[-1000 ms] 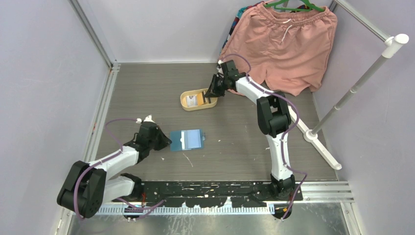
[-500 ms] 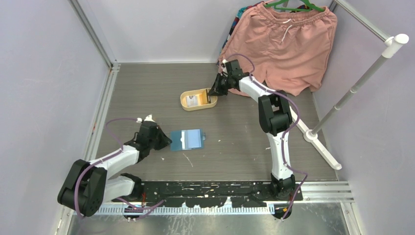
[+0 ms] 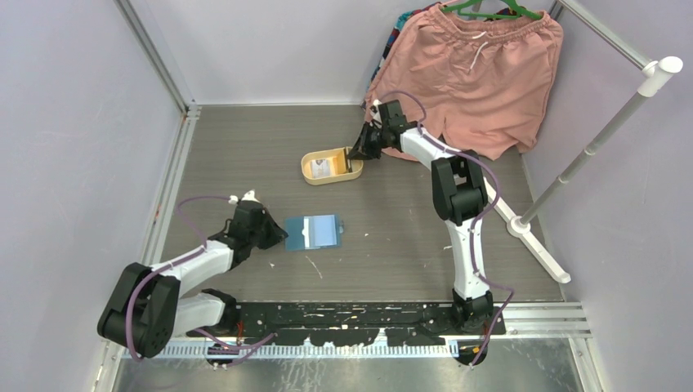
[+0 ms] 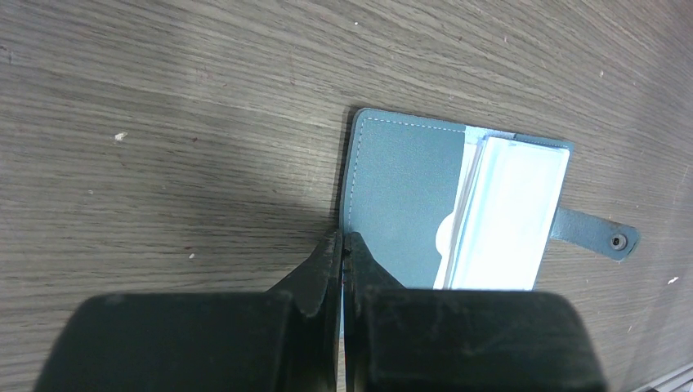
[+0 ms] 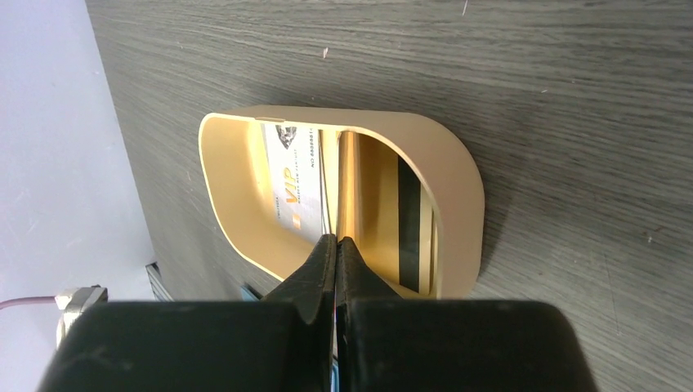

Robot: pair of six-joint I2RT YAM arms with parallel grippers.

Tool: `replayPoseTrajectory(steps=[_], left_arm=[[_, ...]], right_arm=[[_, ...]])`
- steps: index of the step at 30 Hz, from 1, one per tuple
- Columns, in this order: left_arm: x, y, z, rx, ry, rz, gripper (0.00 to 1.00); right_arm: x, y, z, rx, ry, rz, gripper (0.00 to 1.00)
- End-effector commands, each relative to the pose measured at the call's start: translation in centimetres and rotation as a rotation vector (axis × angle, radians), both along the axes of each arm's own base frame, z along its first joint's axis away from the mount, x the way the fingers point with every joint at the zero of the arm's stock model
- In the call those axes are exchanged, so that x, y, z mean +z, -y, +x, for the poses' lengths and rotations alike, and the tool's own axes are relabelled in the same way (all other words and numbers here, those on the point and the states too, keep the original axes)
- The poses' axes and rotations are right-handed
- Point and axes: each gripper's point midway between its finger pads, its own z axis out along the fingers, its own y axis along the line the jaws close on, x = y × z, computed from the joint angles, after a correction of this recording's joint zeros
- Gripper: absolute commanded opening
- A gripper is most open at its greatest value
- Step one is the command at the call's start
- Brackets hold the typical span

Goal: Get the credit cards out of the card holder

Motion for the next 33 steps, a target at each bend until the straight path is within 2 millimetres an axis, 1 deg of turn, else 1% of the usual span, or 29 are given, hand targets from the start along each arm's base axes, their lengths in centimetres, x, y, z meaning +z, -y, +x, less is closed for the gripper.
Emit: replayPoseTrajectory(steps=[1,17,18,23,33], left_arm=[[-1.3,-0.9,-0.7,0.002,-0.051,0.055,0.0],[-1.2,-0.8,-0.6,0.004,-0.048,0.053,0.0],[-1.2,-0.5,-0.8,-0.01,-0.054,0.039,0.0],[-1.1,-0.3,-0.7,-0.018,-0.054,0.033,0.0],[-0.8,-0.1,-0.4,-0.026,-0.049,0.031,0.0]], right_arm=[[2.2,-1.1,1.1,0.016,0.062,0.061,0.01],[0.8,-1.4,0.9,0.024,0.034,0.061,0.01],[0.7,-1.5,0.9,0.026,0.034,0.059,0.01],[0.6,-1.2,0.8,0.027,0.039,0.042,0.01],[0.9,-0.1,1.2,0.014,0.071,-0.029,0.01]])
